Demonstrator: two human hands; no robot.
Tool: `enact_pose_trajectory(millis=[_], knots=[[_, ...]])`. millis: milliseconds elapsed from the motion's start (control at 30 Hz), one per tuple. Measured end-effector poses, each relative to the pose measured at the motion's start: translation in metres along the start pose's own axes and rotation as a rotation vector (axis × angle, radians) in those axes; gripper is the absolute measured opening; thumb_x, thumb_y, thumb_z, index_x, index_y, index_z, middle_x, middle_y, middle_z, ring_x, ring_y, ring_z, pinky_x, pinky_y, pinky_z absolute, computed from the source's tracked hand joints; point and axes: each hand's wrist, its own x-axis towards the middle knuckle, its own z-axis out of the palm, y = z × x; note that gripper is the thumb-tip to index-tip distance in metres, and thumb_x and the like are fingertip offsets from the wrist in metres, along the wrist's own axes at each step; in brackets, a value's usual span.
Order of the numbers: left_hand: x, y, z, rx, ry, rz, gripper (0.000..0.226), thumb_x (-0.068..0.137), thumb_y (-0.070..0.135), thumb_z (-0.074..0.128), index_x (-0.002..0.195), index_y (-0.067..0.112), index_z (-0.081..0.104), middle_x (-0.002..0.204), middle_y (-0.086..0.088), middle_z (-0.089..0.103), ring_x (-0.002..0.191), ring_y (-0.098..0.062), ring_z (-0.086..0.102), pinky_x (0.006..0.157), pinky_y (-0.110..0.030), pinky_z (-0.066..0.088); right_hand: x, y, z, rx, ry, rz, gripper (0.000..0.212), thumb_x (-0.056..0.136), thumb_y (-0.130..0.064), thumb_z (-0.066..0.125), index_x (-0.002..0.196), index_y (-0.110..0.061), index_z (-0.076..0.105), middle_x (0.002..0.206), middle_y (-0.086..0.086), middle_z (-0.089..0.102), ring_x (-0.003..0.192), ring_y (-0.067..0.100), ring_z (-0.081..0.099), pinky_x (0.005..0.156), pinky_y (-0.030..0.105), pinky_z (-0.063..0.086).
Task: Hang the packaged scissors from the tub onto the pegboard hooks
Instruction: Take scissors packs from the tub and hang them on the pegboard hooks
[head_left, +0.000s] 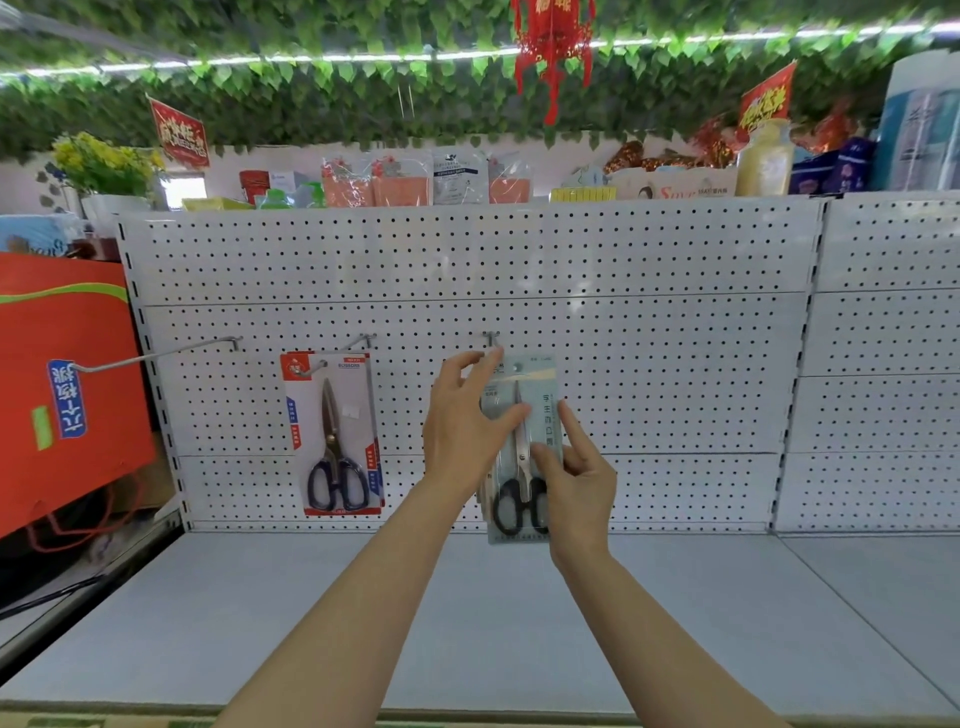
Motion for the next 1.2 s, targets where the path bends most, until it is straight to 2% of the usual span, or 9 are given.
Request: enact_pose_trajectory(millis=[100,233,467,567,667,767,967,1100,1200], knots=[[-0.002,-0.005,0.000,-0.008,0.006,0.017,0.066,0.078,0.032,0.078,0.138,0.036,0.050,0.132,0.016,0.042,0.120,-0.006,0.046,0.088,-0.033,0.053,-0.004,0.006,0.000,0.017,-0.011,-0.001,0.054,0.087,-0.001,0.065,0.130,-0.033,0.060,0.054,-0.004,0.038,0.057,0.015,0.036,0.059,0.025,0.046],[0.000,-0.010,-0.001,0.001,0.002,0.045,0.066,0.078,0.030,0.079,0.138,0.032,0.052,0.134,0.011,0.044,0.123,-0.009,0.044,0.092,-0.027,0.047,-0.003,0.008,0.004,-0.017,0.000,-0.006,0.054,0.088,-0.001,0.065,0.130,-0.034,0.059,0.048,-0.014,0.036,0.051,0.009,0.032,0.056,0.020,0.043],[0.008,-0.015,0.004,0.054,-0.049,0.017,0.066,0.080,0.031,0.078,0.140,0.029,0.050,0.137,0.010,0.041,0.121,-0.007,0.040,0.090,-0.027,0.045,0.010,0.016,0.008,-0.093,0.045,0.003,0.054,0.086,-0.002,0.067,0.129,-0.034,0.061,0.054,-0.020,0.054,0.058,0.015,0.039,0.065,0.038,0.055],[0.008,-0.018,0.006,0.112,-0.063,0.049,0.066,0.079,0.030,0.078,0.138,0.028,0.050,0.138,0.009,0.040,0.121,-0.011,0.040,0.089,-0.035,0.049,0.012,0.020,0.008,-0.133,0.060,-0.007,0.054,0.085,-0.005,0.069,0.128,-0.037,0.060,0.058,-0.018,0.052,0.060,0.012,0.041,0.062,0.020,0.051],[0.008,-0.019,0.006,0.161,-0.074,0.047,0.066,0.080,0.030,0.077,0.139,0.031,0.047,0.141,0.010,0.037,0.119,-0.014,0.042,0.086,-0.038,0.052,0.012,0.023,0.007,-0.193,0.033,-0.036,0.053,0.086,-0.009,0.068,0.131,-0.035,0.059,0.089,-0.004,0.064,0.074,0.009,0.057,0.070,0.012,0.051],[0.007,-0.020,0.003,0.206,-0.088,0.050,0.066,0.082,0.033,0.075,0.141,0.035,0.044,0.144,0.011,0.034,0.119,-0.013,0.041,0.086,-0.037,0.052,0.013,0.022,0.004,-0.260,0.009,-0.069,0.049,0.088,-0.007,0.065,0.131,-0.029,0.060,0.109,0.000,0.061,0.088,-0.002,0.061,0.075,0.007,0.049],[0.002,-0.023,-0.012,0.113,-0.107,0.012,0.073,0.084,0.039,0.073,0.146,0.040,0.036,0.150,0.011,0.033,0.127,-0.017,0.046,0.095,-0.043,0.051,0.011,0.012,-0.016,-0.473,-0.057,-0.152,0.045,0.089,-0.015,0.067,0.132,-0.023,0.057,0.124,-0.007,0.060,0.111,0.006,0.057,0.099,0.032,0.047],[-0.012,-0.016,-0.029,0.273,-0.114,0.065,0.074,0.086,0.044,0.068,0.150,0.032,0.032,0.155,0.007,0.031,0.141,-0.016,0.029,0.112,-0.041,0.035,0.009,0.002,-0.037,-0.768,-0.092,-0.321,0.052,0.089,-0.029,0.067,0.138,-0.022,0.053,0.137,-0.002,0.055,0.127,0.015,0.049,0.105,0.038,0.042],[-0.029,-0.002,-0.040,0.428,-0.119,0.186,0.072,0.088,0.045,0.065,0.150,0.025,0.034,0.154,0.000,0.034,0.141,-0.023,0.031,0.116,-0.042,0.024,0.003,-0.015,-0.057,-0.978,-0.100,-0.525,0.054,0.087,-0.031,0.069,0.136,-0.015,0.055,0.135,0.003,0.058,0.125,0.023,0.051,0.105,0.040,0.038]])
